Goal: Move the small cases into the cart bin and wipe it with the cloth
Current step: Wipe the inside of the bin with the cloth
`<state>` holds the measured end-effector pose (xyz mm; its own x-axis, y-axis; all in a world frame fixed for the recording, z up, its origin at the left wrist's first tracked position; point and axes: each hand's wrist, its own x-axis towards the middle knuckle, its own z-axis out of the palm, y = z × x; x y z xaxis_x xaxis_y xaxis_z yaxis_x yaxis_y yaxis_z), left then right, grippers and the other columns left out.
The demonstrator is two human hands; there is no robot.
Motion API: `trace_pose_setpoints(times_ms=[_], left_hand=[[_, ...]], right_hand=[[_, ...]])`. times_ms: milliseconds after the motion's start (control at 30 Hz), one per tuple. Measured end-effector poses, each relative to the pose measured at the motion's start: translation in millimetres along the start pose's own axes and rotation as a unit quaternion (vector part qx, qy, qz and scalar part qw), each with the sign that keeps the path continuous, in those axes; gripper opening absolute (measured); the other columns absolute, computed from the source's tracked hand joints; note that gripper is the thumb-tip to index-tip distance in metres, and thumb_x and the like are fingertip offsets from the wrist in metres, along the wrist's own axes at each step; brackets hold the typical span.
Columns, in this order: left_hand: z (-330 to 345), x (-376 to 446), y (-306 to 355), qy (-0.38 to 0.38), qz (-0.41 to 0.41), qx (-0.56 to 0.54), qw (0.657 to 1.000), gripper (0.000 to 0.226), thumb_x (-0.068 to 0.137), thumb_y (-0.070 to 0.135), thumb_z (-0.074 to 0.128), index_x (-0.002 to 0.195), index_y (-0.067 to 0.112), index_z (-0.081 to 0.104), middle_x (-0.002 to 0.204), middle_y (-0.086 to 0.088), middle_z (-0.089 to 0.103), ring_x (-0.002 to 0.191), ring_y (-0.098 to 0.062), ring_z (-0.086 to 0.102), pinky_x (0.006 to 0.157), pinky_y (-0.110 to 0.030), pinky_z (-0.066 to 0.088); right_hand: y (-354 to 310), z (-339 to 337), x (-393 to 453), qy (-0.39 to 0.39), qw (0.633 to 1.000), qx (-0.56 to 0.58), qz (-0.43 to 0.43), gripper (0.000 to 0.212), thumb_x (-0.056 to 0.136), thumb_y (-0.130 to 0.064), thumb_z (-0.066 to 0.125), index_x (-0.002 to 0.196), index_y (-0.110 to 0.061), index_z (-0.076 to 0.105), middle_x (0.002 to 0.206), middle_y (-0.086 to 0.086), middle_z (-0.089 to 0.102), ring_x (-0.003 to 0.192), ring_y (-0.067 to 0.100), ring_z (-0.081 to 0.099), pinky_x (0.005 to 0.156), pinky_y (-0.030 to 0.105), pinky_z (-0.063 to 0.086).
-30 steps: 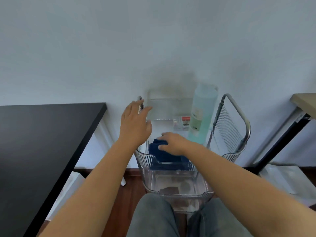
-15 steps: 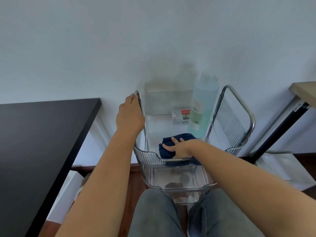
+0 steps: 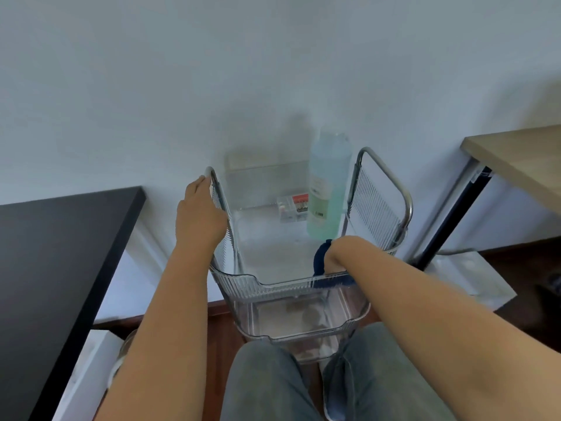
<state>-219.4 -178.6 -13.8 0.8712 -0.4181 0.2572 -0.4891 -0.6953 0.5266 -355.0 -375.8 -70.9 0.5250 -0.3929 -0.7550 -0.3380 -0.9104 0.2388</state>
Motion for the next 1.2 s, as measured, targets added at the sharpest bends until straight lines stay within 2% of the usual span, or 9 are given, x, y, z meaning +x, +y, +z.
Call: trace_pose_setpoints(times_ms=[100,233,333,500,767,833,933,1100,1200], left_hand=[[0.9,-0.6,-1.8,0.001,-0.012,-0.053,0.999,0.084,0.082,-0.007,0.041,0.156,0.026,0.021,0.16,0.0,0.025,0.142,-0.021,0.034,0.111,-0.029,0.028],[4.9,-3.8,-2.6,0.011,-0.016,-0.094,0.995,0.081,0.083,-0.008,0.04,0.156,0.024,0.024,0.16,0.001,0.025,0.145,-0.015,0.027,0.103,-0.018,0.019],[5.0,-6.1,-2.0,0.016,-0.019,-0.094,0.995,0.08,0.083,-0.009,0.041,0.155,0.02,0.025,0.16,0.0,0.025,0.145,-0.016,0.028,0.104,-0.018,0.02],[2.2,-10.1,0.3,0.016,-0.015,-0.068,0.997,0.079,0.084,-0.007,0.042,0.155,0.021,0.025,0.16,-0.002,0.025,0.142,-0.025,0.033,0.114,-0.034,0.029],[2.1,-9.9,-2.4,0.012,0.0,-0.019,1.0,0.076,0.084,-0.005,0.043,0.155,0.018,0.025,0.16,-0.005,0.027,0.138,-0.031,0.035,0.114,-0.035,0.026],[2.7,-10.4,-3.3,0.011,0.001,-0.028,1.0,0.075,0.085,-0.005,0.043,0.155,0.016,0.026,0.16,-0.004,0.026,0.14,-0.031,0.033,0.115,-0.035,0.025],[3.6,-11.0,-3.3,0.018,-0.004,-0.051,0.998,0.075,0.085,-0.006,0.042,0.154,0.018,0.027,0.16,-0.001,0.027,0.141,-0.028,0.033,0.115,-0.034,0.027],[3.5,-14.3,-2.9,0.019,-0.041,-0.185,0.982,0.074,0.084,-0.008,0.037,0.152,0.021,0.034,0.158,0.003,0.031,0.141,-0.02,0.036,0.115,-0.041,0.033],[3.9,-15.1,-4.0,0.018,-0.059,-0.231,0.971,0.075,0.083,-0.009,0.035,0.151,0.023,0.034,0.157,0.006,0.032,0.14,-0.017,0.037,0.113,-0.044,0.036]], right_hand=[[-7.7,2.2,-2.7,0.014,0.999,0.044,0.0,0.011,0.091,-0.006,0.044,0.094,-0.002,0.054,0.087,0.012,0.047,0.087,0.026,0.044,0.08,0.033,0.041],[-27.7,-5.0,-6.3,0.041,0.993,0.109,-0.035,0.04,0.098,-0.015,0.038,0.135,0.0,0.04,0.128,0.017,0.044,0.088,0.02,0.042,0.082,0.031,0.036],[-61.6,-12.0,-7.5,0.091,0.978,0.159,-0.104,0.038,0.099,-0.023,0.042,0.133,-0.005,0.048,0.133,0.013,0.05,0.111,0.025,0.052,0.093,0.035,0.038],[-89.9,-27.3,-6.4,0.078,0.969,0.13,-0.193,0.045,0.103,-0.027,0.036,0.147,-0.014,0.039,0.156,0.009,0.032,0.138,0.031,0.033,0.112,0.039,0.027],[-38.0,-10.3,2.4,0.064,0.993,0.029,-0.094,0.073,0.1,-0.042,0.043,0.156,-0.025,-0.002,0.162,0.012,0.011,0.145,0.037,0.02,0.113,0.049,0.024],[-15.8,-1.9,-0.5,0.063,0.996,0.06,-0.036,0.076,0.096,-0.044,0.049,0.155,-0.015,0.011,0.159,0.014,0.024,0.14,0.036,0.03,0.109,0.046,0.03],[4.8,5.8,-3.6,0.101,0.988,0.114,0.022,0.045,0.091,-0.032,0.059,0.131,-0.011,0.055,0.123,0.013,0.059,0.109,0.031,0.056,0.09,0.037,0.045],[-14.0,-1.7,-5.2,0.126,0.99,0.055,-0.01,0.025,0.089,-0.019,0.055,0.109,-0.007,0.064,0.095,0.009,0.06,0.083,0.027,0.054,0.071,0.031,0.045],[-33.2,-6.0,-6.0,0.179,0.979,0.073,-0.056,0.024,0.094,-0.019,0.052,0.107,-0.002,0.063,0.09,0.011,0.06,0.083,0.028,0.055,0.076,0.033,0.048]])
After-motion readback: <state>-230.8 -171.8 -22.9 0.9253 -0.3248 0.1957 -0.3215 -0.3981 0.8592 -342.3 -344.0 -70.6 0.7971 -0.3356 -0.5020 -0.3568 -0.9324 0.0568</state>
